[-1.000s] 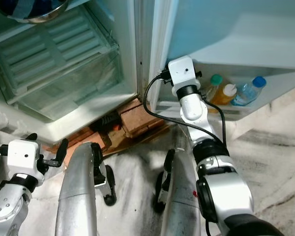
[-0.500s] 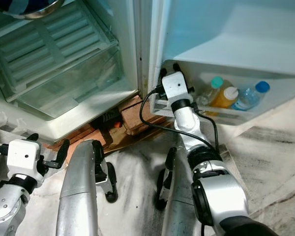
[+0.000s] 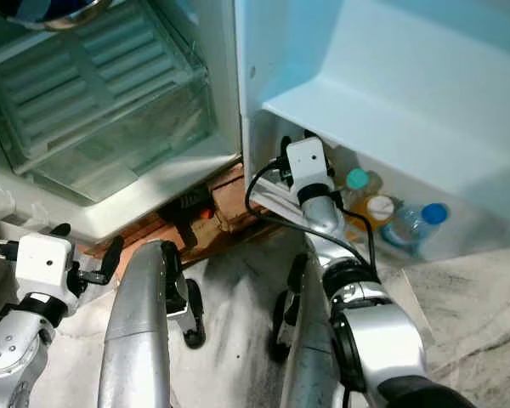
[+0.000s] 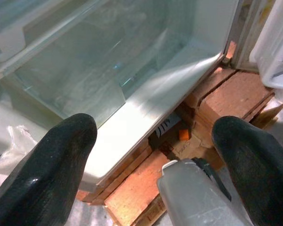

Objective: Restocking fridge

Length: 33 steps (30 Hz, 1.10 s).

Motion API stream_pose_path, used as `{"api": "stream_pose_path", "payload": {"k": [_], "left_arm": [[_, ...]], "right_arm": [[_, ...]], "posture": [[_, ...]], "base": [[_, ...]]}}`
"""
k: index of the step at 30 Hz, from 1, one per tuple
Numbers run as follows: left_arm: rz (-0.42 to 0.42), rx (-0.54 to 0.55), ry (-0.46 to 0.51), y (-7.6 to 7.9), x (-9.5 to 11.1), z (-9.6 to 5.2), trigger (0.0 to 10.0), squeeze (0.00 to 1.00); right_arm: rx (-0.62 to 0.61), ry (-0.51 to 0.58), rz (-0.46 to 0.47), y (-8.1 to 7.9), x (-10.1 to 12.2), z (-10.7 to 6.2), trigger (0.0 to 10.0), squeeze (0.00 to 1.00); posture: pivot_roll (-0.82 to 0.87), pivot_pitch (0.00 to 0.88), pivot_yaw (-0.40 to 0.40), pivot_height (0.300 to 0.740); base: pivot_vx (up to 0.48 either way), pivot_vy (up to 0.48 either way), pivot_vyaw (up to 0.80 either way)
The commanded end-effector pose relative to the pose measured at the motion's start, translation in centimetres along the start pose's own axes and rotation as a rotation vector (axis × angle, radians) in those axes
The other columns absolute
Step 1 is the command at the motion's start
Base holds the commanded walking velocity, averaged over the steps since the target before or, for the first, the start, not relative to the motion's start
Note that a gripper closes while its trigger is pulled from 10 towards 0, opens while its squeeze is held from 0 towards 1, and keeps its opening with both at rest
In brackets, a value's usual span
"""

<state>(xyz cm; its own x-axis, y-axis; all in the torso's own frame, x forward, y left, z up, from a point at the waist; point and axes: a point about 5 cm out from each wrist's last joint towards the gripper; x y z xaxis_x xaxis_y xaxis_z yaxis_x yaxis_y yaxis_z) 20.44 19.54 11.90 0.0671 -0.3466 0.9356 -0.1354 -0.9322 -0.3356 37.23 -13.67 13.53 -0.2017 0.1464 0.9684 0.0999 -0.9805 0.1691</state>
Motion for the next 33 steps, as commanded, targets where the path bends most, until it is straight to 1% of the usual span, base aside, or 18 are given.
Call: {"api": "stream_pose_path", "payload": {"k": [1, 9, 11, 17, 18, 21, 25, 28, 30, 31, 33], "left_arm": [[0.008, -0.006, -0.051, 0.0, -1.0, -0.5, 10.0, 0.0], [0.025, 0.001, -0.057, 0.0, -1.1, -0.3, 10.0, 0.0], [0.017, 0.001, -0.05, 0.1, -1.1, 0.0, 10.0, 0.0], [0.015, -0.003, -0.046, 0.4, -1.2, 0.5, 10.0, 0.0], [0.013, -0.007, -0.043, 0.5, -1.3, 0.9, 10.0, 0.0], [0.01, -0.012, -0.041, 0.8, -1.4, 1.4, 10.0, 0.0], [0.005, -0.009, -0.037, 1.0, -1.4, 2.0, 10.0, 0.0], [-0.009, -0.01, -0.029, 1.4, -1.6, 2.4, 10.0, 0.0], [-0.01, -0.011, -0.028, 1.6, -1.8, 2.6, 10.0, 0.0], [-0.01, -0.011, -0.028, 1.6, -1.8, 2.6, 10.0, 0.0], [-0.012, -0.003, -0.034, 1.9, -2.1, 2.9, 10.0, 0.0]], "right_arm": [[-0.062, -0.049, 0.013, 1.4, -0.9, -0.5, 10.0, 1.0], [-0.074, -0.038, 0.024, 1.5, -0.5, -0.1, 10.0, 1.0], [-0.066, -0.013, 0.027, 1.3, 0.2, 0.3, 10.0, 1.0], [-0.042, 0.026, 0.01, 1.1, 1.3, 1.0, 10.0, 1.0], [-0.023, 0.052, -0.002, 1.0, 2.0, 1.4, 10.0, 1.0], [-0.007, 0.082, 0.008, 1.3, 2.9, 1.7, 10.0, 1.0], [0.012, 0.068, 0.011, 1.5, 2.6, 1.6, 10.0, 1.0], [0.075, 0.014, 0.072, 1.5, 1.5, 0.9, 10.0, 1.0], [0.103, -0.008, 0.087, 1.5, 1.0, 0.5, 10.0, 1.0], [0.103, -0.008, 0.087, 1.5, 1.0, 0.5, 10.0, 1.0], [0.161, -0.002, 0.124, 1.2, 0.9, 0.0, 10.0, 1.0]], "posture": [[0.26, 0.406, 0.021, 0.561], [0.26, 0.396, 0.019, 0.561], [0.26, 0.38, 0.018, 0.561], [0.24, 0.358, 0.018, 0.561], [0.22, 0.34, 0.019, 0.561], [0.21, 0.329, 0.017, 0.561], [0.2, 0.308, 0.017, 0.561], [0.17, 0.282, 0.009, 0.561], [0.16, 0.272, 0.005, 0.561], [0.16, 0.272, 0.005, 0.561], [0.14, 0.248, -0.009, 0.561]], "base": [[0.0, 0.0, 0.0], [0.0, 0.0, 0.0], [0.0, 0.0, 0.0], [0.0, 0.0, 0.0], [0.0, 0.0, 0.0], [0.0, 0.0, 0.0], [0.0, 0.0, 0.0], [0.0, 0.0, 0.0], [0.0, 0.0, 0.0], [0.0, 0.0, 0.0], [0.0, 0.0, 0.0]]}}
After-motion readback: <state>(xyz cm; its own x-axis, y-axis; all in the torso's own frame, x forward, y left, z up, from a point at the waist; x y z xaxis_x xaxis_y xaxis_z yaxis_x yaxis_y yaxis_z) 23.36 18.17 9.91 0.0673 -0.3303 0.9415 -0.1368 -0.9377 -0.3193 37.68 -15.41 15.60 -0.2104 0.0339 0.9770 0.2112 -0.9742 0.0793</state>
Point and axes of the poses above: a point about 5 cm out from each wrist's last joint towards the gripper, its own z axis pointing out of the wrist towards the gripper, its own x axis along the axis of the wrist's last joint, y = z × x, and after that the axes turned 8 degrees about z, right-handed
